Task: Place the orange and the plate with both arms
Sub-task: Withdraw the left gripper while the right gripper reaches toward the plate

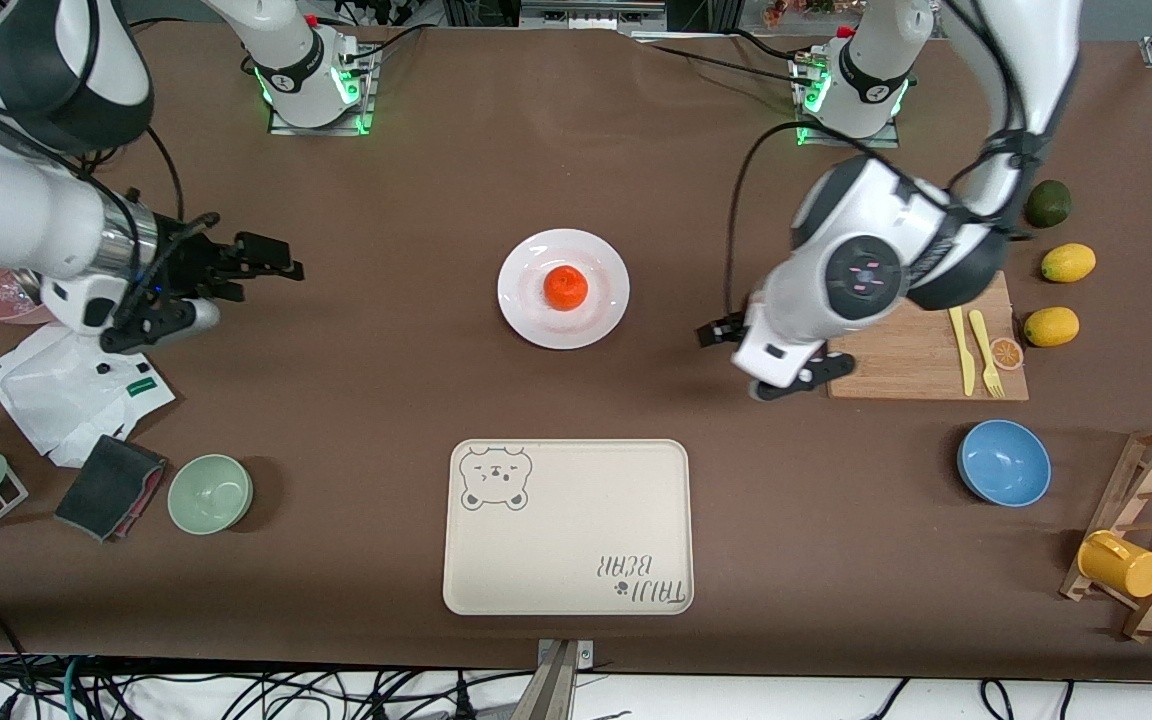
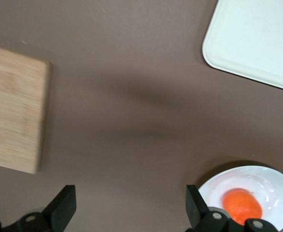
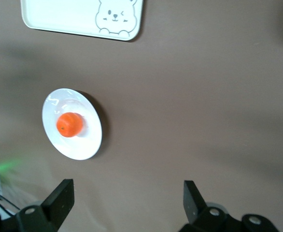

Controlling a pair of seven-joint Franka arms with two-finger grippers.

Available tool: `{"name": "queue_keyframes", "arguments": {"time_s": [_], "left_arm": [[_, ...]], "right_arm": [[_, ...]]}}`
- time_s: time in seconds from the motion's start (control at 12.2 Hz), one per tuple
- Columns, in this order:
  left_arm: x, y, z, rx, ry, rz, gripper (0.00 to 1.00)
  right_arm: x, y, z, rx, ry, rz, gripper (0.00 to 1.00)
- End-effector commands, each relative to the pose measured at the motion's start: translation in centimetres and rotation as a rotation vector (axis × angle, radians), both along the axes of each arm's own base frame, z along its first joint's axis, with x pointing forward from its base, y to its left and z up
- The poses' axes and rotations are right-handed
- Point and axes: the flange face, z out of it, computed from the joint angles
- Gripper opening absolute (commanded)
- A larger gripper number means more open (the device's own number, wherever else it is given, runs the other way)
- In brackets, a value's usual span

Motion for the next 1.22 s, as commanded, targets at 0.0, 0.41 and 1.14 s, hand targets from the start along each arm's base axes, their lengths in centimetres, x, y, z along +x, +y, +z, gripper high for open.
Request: {"name": "queue_keyframes", "arguments": {"time_s": [0.0,0.41,1.14], "left_arm": [[0.2,5.5,5.2,-0.022,-0.057,-0.135,1.0],[0.7,16.3,17.1,-0.066,-0.071,-0.314,1.0],[-1.4,21.5,19.0,0.029,-0.191,-0.368,1.0]], "right_arm": [[0.7,1.8,-2.7,0.045,0.012,0.02,1.0],[0.9,2.4,-10.0,0.224,0.058,0.0,1.0],[-7.7,7.5,-23.2,0.446,0.079,-0.092,1.0]]}}
